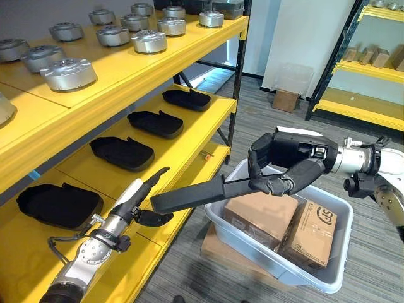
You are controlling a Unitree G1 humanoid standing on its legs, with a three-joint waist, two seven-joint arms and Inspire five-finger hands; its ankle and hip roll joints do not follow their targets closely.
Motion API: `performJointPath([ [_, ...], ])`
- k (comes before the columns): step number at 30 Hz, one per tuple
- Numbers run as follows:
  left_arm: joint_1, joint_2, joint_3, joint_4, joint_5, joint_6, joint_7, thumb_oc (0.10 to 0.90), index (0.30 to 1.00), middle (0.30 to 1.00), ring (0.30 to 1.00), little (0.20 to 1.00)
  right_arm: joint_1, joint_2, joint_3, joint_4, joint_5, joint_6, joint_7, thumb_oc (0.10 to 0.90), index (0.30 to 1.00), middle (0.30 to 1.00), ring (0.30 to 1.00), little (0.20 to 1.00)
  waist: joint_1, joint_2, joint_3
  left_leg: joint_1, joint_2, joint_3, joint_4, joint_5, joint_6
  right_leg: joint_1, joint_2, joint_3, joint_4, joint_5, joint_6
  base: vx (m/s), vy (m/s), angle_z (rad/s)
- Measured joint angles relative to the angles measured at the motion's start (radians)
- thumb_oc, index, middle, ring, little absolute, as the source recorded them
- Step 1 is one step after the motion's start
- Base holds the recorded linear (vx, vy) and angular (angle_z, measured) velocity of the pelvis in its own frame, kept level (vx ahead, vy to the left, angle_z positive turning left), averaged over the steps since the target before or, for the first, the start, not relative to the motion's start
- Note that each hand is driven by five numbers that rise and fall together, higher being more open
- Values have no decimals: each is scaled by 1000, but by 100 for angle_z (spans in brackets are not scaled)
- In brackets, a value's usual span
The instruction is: Move parts from the plastic box to the shelf.
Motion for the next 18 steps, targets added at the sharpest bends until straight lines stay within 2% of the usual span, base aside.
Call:
performJointPath([
  [11,-1,-47,-2,0,2,-59,32,900,1000,1000,1000,1000,-1,-2,-6,-8,24,-2,7,400,300,300,300,300,-17,2,-1,0,1,11,0,-1,-1,-6,4,11,0,1,-1,6,-1,-3],
  [18,-8,-83,-8,-7,-16,-63,-2,900,1000,1000,1000,1000,-4,0,-6,-40,25,-1,6,400,300,300,300,300,-17,4,-2,1,1,11,0,-1,-2,-6,4,12,0,1,-2,0,0,0],
])
